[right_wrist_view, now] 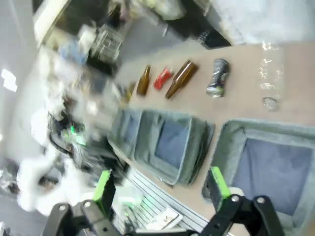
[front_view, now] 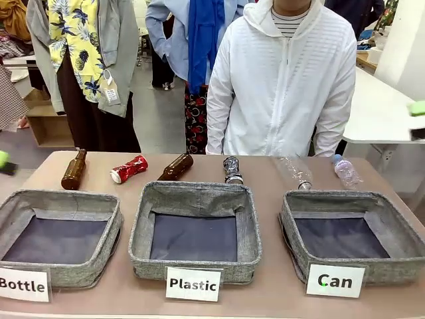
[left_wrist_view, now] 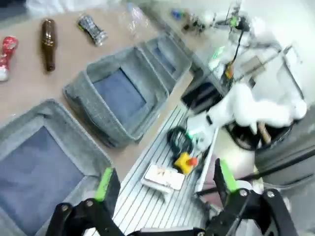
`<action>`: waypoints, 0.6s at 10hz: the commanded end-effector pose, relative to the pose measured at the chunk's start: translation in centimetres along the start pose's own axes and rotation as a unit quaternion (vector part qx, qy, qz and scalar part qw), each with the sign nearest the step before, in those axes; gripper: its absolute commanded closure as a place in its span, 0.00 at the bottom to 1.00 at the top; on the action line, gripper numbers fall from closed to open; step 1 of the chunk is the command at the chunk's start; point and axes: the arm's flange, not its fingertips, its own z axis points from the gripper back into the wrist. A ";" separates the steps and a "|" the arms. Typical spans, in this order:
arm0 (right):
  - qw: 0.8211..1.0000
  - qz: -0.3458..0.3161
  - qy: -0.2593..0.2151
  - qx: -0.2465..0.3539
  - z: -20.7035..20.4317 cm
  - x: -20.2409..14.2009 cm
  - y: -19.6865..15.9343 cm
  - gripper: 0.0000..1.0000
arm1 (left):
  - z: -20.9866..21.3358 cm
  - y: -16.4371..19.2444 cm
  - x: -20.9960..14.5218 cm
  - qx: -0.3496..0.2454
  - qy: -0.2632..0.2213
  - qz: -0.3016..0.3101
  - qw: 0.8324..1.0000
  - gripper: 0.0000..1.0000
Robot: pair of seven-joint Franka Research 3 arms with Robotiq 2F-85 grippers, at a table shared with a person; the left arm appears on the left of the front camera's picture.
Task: Sort the can waste into the basket.
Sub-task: Pick up the can waste from the table and place it in the right Fabric basket.
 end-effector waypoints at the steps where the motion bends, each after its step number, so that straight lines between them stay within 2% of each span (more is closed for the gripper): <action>1: 0.994 -0.083 -0.058 0.032 -0.7 -3.3 -7.2 0.00 | 0.1 3.6 -3.3 -0.069 -0.130 0.039 0.988 0.00; 2: 0.988 -0.128 -0.078 0.047 0.0 -3.8 -10.4 0.00 | -0.7 3.9 -5.8 -0.072 -0.197 0.078 0.975 0.00; 4: 0.974 -0.191 -0.104 0.059 0.5 -4.4 -14.3 0.00 | -4.4 2.8 -7.6 -0.050 -0.285 0.130 0.948 0.00; 5: 0.970 -0.209 -0.111 0.047 0.6 -4.7 -15.1 0.00 | -6.4 1.7 -8.0 -0.031 -0.322 0.168 0.931 0.00; 6: 0.977 -0.186 -0.097 0.042 3.0 -2.6 -14.4 0.00 | -6.6 1.6 -7.7 0.027 -0.338 0.202 0.919 0.00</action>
